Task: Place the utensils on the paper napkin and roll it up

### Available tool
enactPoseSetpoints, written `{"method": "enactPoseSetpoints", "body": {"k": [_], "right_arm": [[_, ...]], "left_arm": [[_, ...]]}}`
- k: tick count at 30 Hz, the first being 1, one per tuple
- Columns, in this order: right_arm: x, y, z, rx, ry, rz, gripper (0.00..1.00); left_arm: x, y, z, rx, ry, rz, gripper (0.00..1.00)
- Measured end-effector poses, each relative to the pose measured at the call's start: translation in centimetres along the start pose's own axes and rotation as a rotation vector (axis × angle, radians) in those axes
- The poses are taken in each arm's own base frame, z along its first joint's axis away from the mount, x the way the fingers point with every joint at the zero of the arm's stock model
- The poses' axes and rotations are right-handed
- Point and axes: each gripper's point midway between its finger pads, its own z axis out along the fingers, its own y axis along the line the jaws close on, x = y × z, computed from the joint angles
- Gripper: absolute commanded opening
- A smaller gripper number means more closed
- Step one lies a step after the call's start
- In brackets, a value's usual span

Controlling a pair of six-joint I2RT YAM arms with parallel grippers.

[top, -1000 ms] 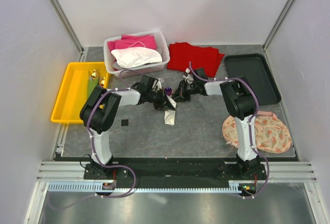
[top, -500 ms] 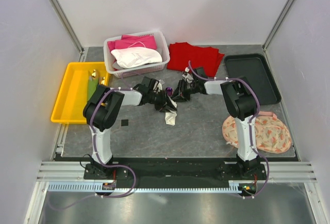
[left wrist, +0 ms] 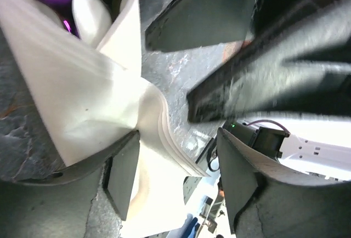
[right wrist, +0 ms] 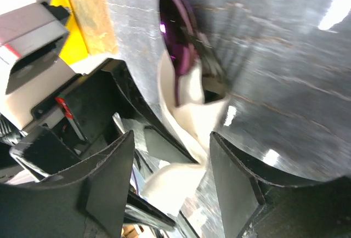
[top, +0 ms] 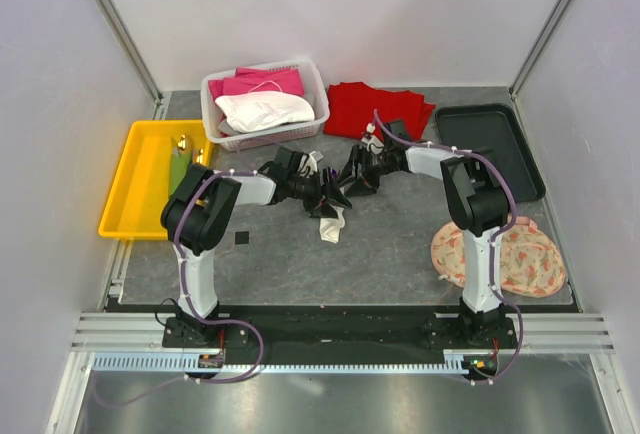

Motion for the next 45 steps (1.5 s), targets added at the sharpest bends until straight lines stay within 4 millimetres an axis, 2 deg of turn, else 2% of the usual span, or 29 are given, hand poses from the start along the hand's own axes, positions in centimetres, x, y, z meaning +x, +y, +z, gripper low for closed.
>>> {"method": "enactPoseSetpoints", "body": {"k": [6, 17, 24, 28, 30, 36, 45], "right_arm": [[-0.1, -1.0, -0.9, 0.044, 0.013, -0.004, 0.64], [1.9, -1.6, -0.7, 0.082, 0.093, -0.018, 0.65], [2.5, -2.1, -0.7, 0.093, 0.126, -0.021, 0.49], [3.2, -2.8, -1.0, 0.125, 0.156, -0.034, 0.45], [3.5, -3.1, -1.2, 0.136, 0.170, -0.042, 0.47], [3.8, -2.7, -1.5, 0.128, 0.194, -0.043, 0.61], [0.7, -0.8, -0.6, 0.092, 0.143, -0.078, 0.63]], "left_arm": [[0.0, -0.1, 0.0, 0.007, 0.001, 0.004, 0.68], [0.0, -0.1, 0.0, 0.010, 0.000, 0.006, 0.68], [0.0, -0.1, 0.0, 0.011, -0.004, 0.010, 0.66], [0.0, -0.1, 0.0, 0.011, -0.005, 0.010, 0.66], [0.0, 0.0, 0.0, 0.011, -0.004, 0.010, 0.65], [0.0, 0.0, 0.0, 0.010, -0.005, 0.011, 0.65], [0.0, 0.0, 0.0, 0.010, -0.005, 0.011, 0.65]]}}
